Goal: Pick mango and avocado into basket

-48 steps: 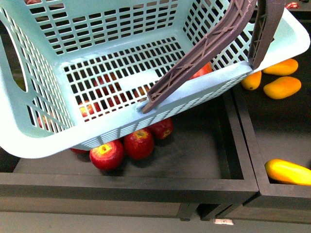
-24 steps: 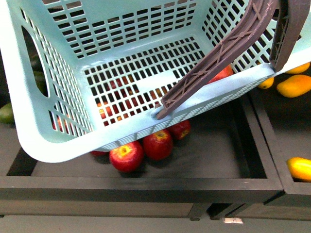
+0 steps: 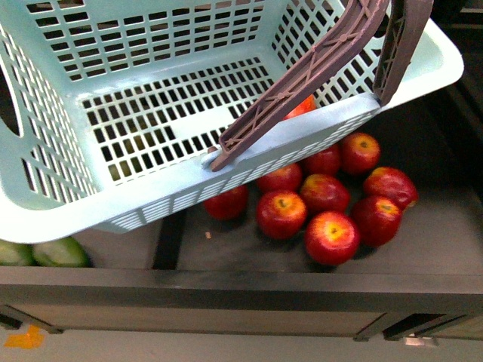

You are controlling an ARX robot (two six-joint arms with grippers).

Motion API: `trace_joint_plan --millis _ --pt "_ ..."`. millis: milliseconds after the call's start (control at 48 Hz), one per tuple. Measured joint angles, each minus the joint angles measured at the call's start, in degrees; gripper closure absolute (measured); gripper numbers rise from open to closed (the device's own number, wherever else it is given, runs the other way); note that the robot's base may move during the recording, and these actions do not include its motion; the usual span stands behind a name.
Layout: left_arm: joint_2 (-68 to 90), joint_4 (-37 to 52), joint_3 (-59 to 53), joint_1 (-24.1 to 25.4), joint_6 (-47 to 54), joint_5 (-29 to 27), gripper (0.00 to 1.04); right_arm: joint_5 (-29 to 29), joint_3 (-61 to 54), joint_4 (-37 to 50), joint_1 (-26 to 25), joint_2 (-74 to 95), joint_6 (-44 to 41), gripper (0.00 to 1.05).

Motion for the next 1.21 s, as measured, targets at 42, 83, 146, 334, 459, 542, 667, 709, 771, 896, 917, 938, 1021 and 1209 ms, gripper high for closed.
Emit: trace_joint_plan --millis 42,83,146,334,459,542,667,709,771,896,917,938,1021,1209 --pt "0.0 0.0 0.0 -0.02 -0.02 0.04 0.88 -0.02 -0.04 0.0 0.0 0.02 0.0 0.09" --pt "0.02 0.0 0.0 -0.02 -0.02 0.26 0.88 0.0 -0.04 0.0 0.0 0.11 0.0 0.09" --pt "0.02 0.0 0.0 0.0 -0.13 0.61 0.88 -0.07 -0.09 0.0 0.0 0.17 0.0 0.09" --pt "0.0 0.0 0.0 -0.11 -0.15 0.85 0.88 -0.02 -0.11 0.0 0.0 0.2 0.0 0.09" --pt "0.0 0.0 0.0 -0.04 -0.37 0.57 0.88 0.0 -0.13 0.0 0.0 0.0 0.0 0.09" --pt "0.0 -0.02 0.0 0.02 -0.04 0.33 0.88 -0.04 -0.17 0.0 0.02 0.07 0.0 0.09" --pt "0.0 0.0 0.0 0.09 -0.11 0.39 0.88 -0.02 -0.15 0.0 0.02 0.0 0.0 0.09" --pt "0.0 0.0 0.0 0.11 0.02 0.39 0.88 -0.02 -0.15 0.0 0.02 0.07 0.0 0.09" --pt "0.0 0.0 0.0 0.11 -0.26 0.74 0.88 -0.02 -0.13 0.0 0.02 -0.02 0.0 0.09" --pt "0.0 0.0 0.0 0.0 -0.24 0.7 0.88 -0.02 -0.17 0.0 0.02 0.02 0.0 0.09" --pt "0.0 0.0 0.0 0.02 -0.24 0.77 0.88 -0.02 -0.15 0.0 0.02 0.0 0.0 0.09" --pt "0.0 0.0 0.0 0.02 -0.24 0.77 0.88 -0.02 -0.15 0.0 0.02 0.0 0.0 0.09" --pt "0.0 0.0 0.0 0.02 -0.2 0.55 0.88 -0.02 -0.15 0.0 0.02 0.04 0.0 0.09" --pt "0.0 0.0 0.02 0.59 -0.09 0.37 0.88 -0.61 -0.15 0.0 0.15 0.04 -0.02 0.09"
